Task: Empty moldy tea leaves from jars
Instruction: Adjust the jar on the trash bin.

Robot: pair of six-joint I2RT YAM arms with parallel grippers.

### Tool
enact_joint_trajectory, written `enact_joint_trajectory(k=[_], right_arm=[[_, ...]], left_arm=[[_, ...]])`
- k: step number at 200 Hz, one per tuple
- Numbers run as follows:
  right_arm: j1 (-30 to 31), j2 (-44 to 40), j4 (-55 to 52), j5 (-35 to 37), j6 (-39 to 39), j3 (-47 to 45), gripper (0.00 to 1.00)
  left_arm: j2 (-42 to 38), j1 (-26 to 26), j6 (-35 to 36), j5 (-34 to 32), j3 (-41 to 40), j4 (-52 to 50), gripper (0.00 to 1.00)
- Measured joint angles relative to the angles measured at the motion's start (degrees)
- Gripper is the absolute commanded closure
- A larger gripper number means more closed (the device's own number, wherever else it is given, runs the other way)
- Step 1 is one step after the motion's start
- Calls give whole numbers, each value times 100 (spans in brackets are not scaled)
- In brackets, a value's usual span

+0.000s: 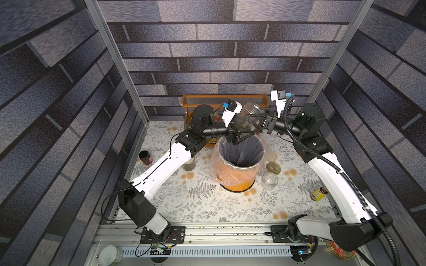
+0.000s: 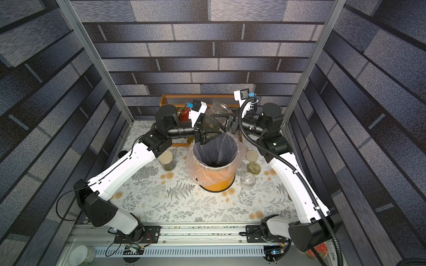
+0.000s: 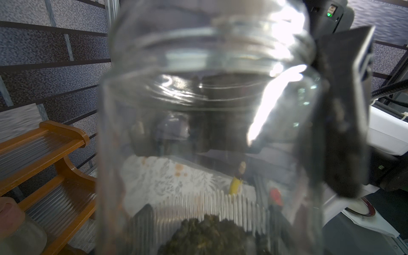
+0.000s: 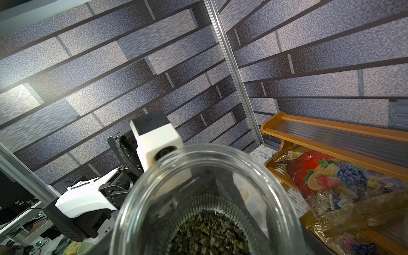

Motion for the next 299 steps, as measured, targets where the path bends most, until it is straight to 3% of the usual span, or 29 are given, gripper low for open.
enact_joint_trajectory(k=[16, 62, 110, 164, 222, 299], right_arm=[[7, -44, 74, 76, 87, -87, 44], [11, -181, 107, 654, 551, -348, 52], [11, -278, 114, 1204, 1248, -592, 55], [20, -374, 208, 1394, 1919, -601, 55], [20, -415, 264, 1543, 2415, -601, 56], [-4, -354, 501, 1445, 3001, -566, 57]], left_arm=[[0, -13, 55, -105, -2, 37, 0], [-153, -122, 234, -1038, -457, 662, 0], [-402, -326, 260, -2057, -1475, 2122, 0], [-256, -754, 535, -2796, -1880, 3709, 0], [221, -813, 625, -3248, -1912, 5268, 0], [621, -802, 546, -3316, -1908, 6253, 0]])
